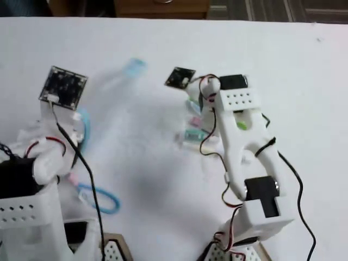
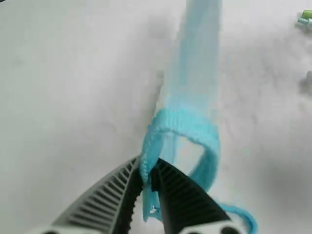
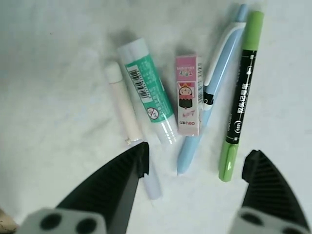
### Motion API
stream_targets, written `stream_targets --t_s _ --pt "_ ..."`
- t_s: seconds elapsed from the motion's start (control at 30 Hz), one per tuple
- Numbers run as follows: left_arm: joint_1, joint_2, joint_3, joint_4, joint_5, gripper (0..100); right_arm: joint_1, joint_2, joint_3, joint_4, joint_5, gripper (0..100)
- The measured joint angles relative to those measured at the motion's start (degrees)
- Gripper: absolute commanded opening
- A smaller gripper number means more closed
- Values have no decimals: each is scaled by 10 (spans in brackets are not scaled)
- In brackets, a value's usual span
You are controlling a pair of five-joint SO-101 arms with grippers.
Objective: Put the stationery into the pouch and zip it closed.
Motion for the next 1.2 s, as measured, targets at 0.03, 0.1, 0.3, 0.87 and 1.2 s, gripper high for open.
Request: stream_targets --t_s 0.03,0.1,0.3,0.87,1.2 --pt "0 0 -3 0 4 72 0 0 0 0 0 306" --pt "0 0 -3 0 14 111 0 0 0 0 0 306" --pt "0 0 -4 0 49 24 0 0 0 0 0 306" --pt "0 109 -50 -3 84 159 -1 0 0 0 0 306" --pt "0 212 -143 -21 71 21 -4 0 0 -1 0 306"
